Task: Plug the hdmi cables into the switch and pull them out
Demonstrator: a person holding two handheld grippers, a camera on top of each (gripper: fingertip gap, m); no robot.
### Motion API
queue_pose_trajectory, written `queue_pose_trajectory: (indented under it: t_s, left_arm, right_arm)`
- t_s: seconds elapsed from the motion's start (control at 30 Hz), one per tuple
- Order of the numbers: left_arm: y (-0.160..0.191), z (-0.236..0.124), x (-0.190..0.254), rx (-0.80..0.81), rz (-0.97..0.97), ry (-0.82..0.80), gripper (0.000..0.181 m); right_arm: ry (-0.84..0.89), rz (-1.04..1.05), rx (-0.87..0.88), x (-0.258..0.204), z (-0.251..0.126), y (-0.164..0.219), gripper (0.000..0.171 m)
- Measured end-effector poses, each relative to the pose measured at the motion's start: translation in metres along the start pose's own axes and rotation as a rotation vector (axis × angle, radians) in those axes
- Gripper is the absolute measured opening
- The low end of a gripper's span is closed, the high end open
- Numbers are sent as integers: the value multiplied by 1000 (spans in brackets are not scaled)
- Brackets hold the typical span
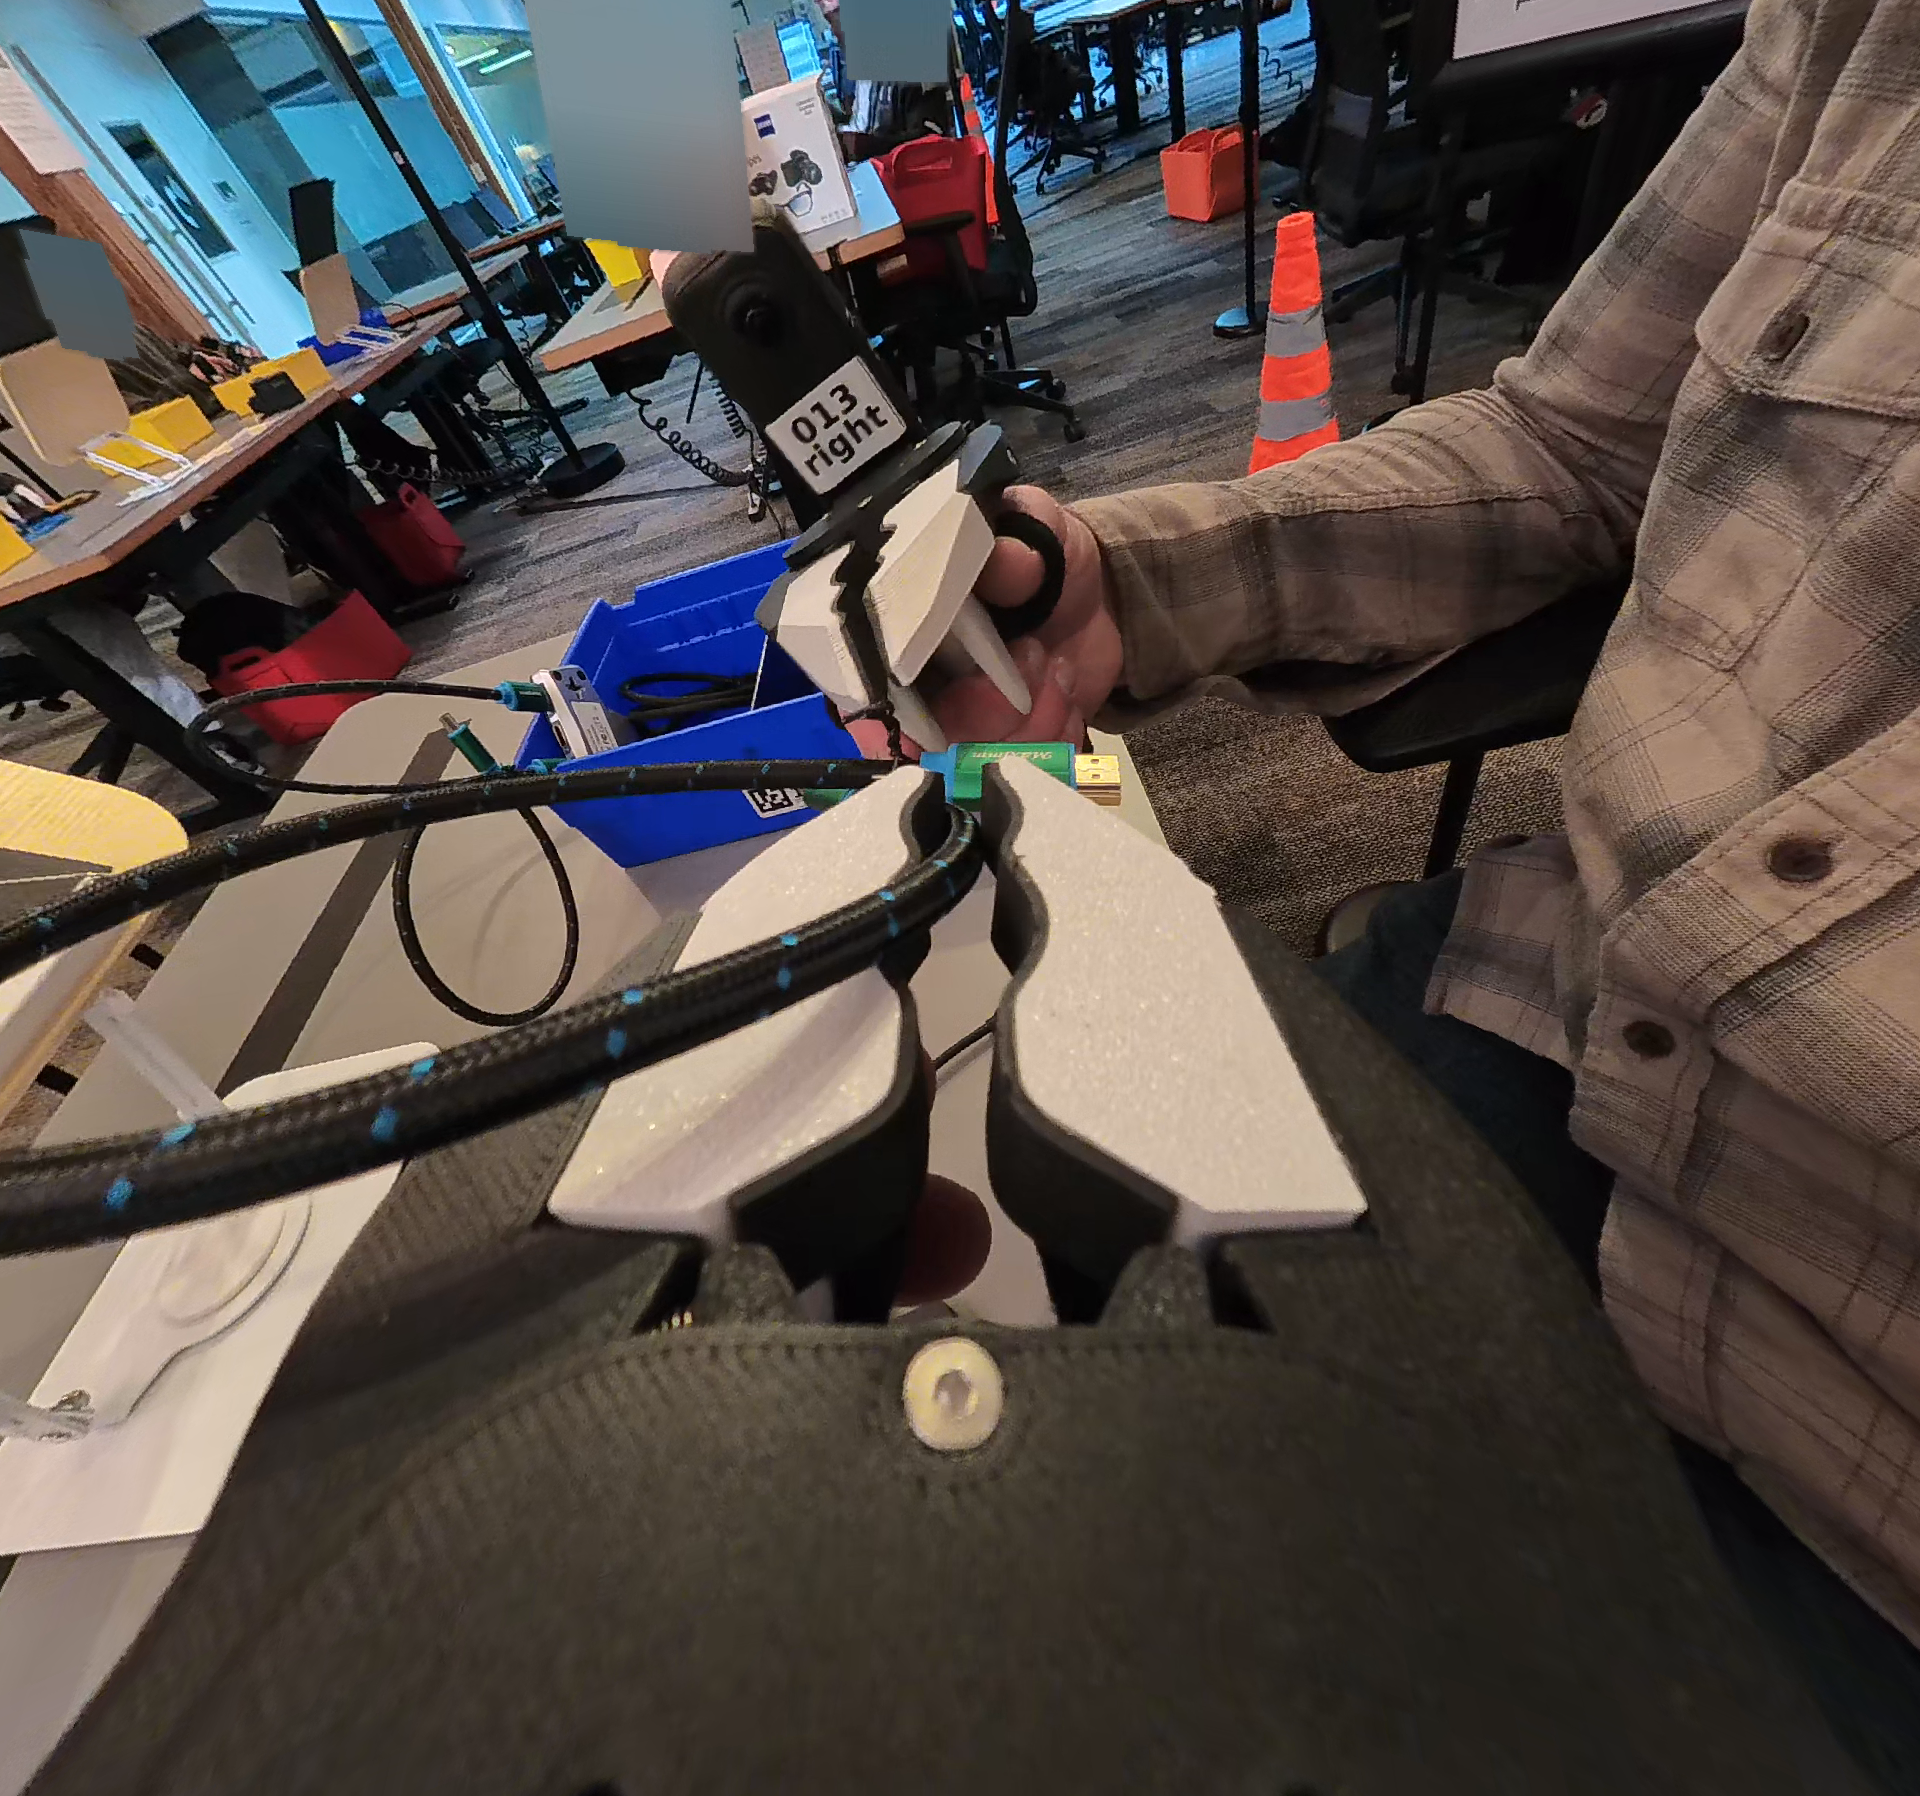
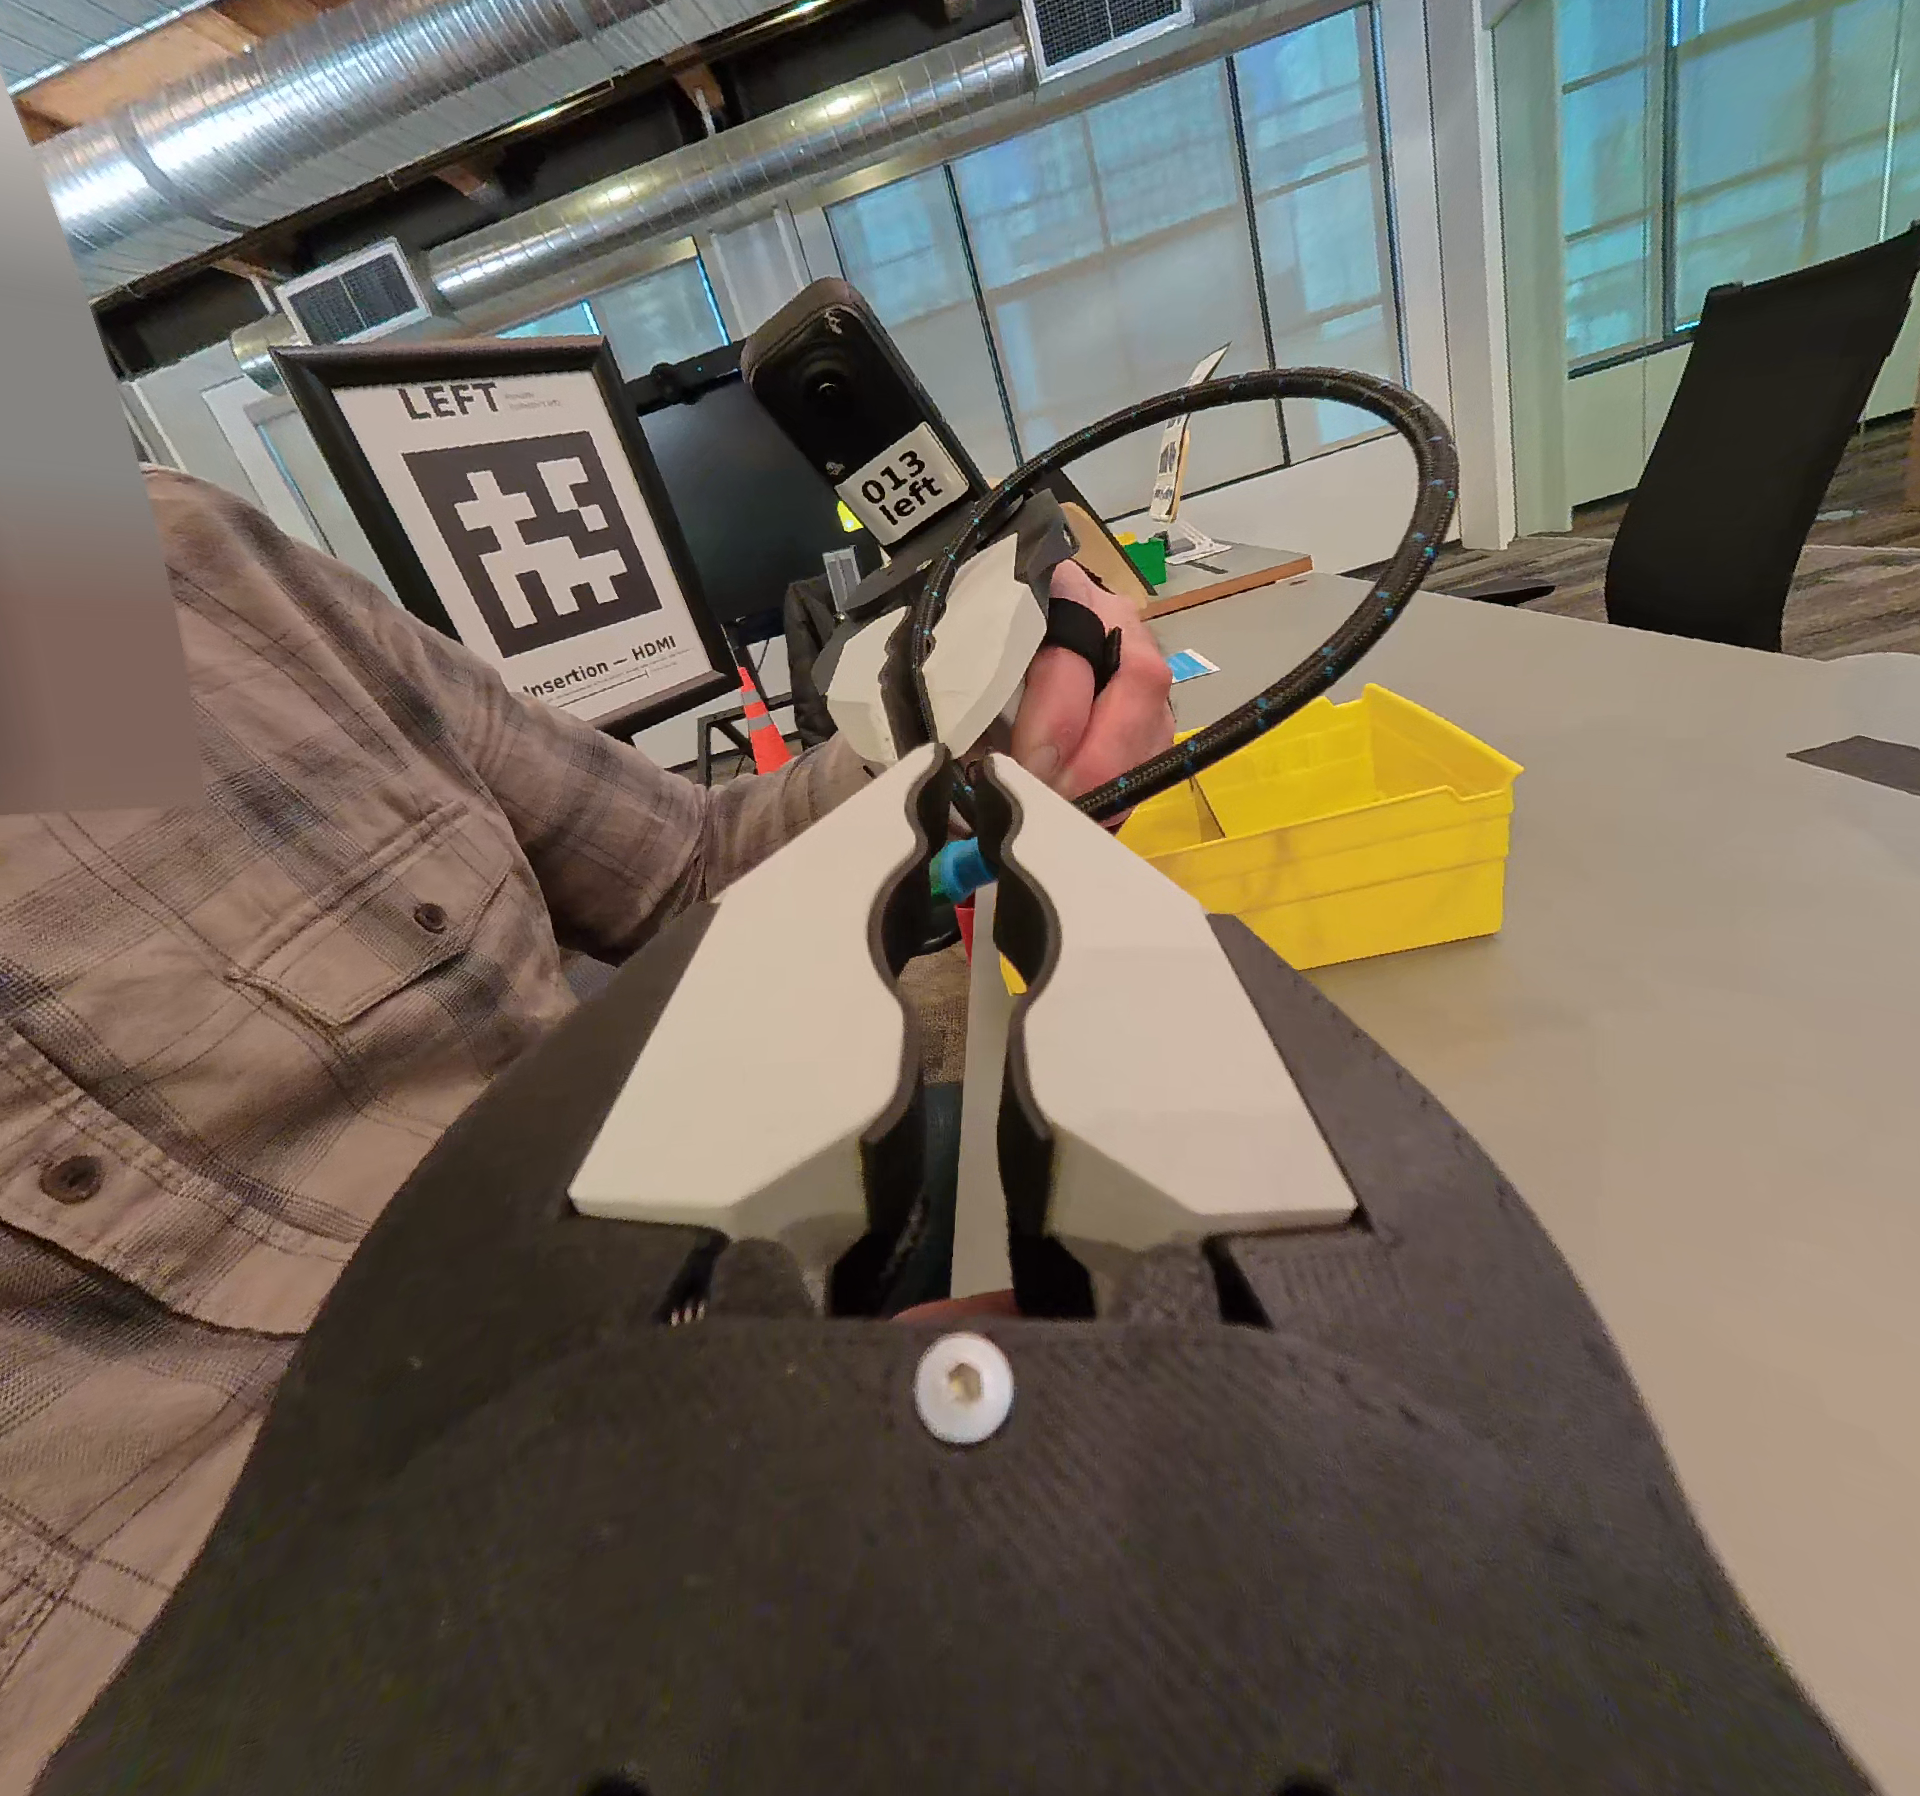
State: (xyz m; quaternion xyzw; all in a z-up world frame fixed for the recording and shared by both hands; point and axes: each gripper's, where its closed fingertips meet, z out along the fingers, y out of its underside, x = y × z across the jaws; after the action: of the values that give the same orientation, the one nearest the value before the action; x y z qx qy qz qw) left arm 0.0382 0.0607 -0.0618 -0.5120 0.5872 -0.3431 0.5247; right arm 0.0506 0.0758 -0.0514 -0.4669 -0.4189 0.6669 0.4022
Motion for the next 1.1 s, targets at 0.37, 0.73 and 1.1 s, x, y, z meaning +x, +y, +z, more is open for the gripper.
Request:
queue_pose_trajectory:
  t_s: [0.37, 0.73, 1.1]
  left_arm:
    - [2, 2, 1, -11, 6, 4, 6]
    - [2, 3, 3, -20, 21, 6, 6]
    - [4, 4, 2, -25, 20, 3, 6]
  right_arm:
    - [15, -15, -30, 1, 2, 4, 1]
    - [63, -75, -78, 2, 4, 7, 0]
    - [118, -154, -136, 3, 8, 10, 7]
